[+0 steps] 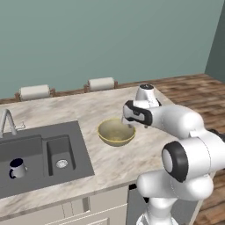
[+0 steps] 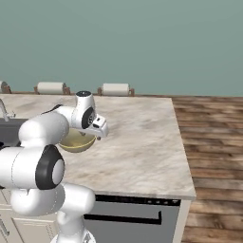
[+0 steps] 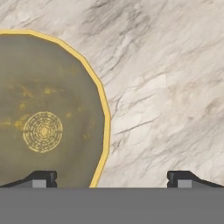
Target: Pick the mug and place it in the sink. Pick the bowl and place it in the open cabinet and then close the cabinet.
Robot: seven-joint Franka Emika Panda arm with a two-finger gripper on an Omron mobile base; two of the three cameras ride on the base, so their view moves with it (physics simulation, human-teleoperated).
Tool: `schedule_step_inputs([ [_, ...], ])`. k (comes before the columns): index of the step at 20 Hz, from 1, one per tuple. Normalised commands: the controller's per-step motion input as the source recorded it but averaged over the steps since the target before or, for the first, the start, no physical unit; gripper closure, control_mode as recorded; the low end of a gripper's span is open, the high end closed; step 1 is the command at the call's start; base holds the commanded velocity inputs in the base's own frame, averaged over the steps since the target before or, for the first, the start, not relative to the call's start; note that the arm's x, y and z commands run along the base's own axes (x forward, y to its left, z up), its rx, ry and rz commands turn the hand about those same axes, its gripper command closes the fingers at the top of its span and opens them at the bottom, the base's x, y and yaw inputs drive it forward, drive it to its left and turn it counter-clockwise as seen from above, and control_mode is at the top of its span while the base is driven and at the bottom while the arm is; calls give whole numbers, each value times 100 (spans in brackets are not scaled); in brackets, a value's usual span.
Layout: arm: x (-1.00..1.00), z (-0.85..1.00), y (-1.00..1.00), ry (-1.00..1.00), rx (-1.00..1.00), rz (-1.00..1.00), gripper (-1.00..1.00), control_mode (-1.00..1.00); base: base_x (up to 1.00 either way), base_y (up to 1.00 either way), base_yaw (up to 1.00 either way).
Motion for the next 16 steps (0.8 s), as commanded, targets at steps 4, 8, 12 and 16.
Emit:
schedule_step_inputs([
  [4, 0, -17, 0, 0, 0, 0, -100, -100, 0, 0, 0],
  [8, 8, -19, 0, 0, 0, 0, -100, -100, 0, 0, 0],
  [12, 17, -10, 3, 0, 0, 1, -100, -100, 0, 0, 0],
  [16, 17, -1, 6, -1, 0, 2, -100, -100, 0, 0, 0],
])
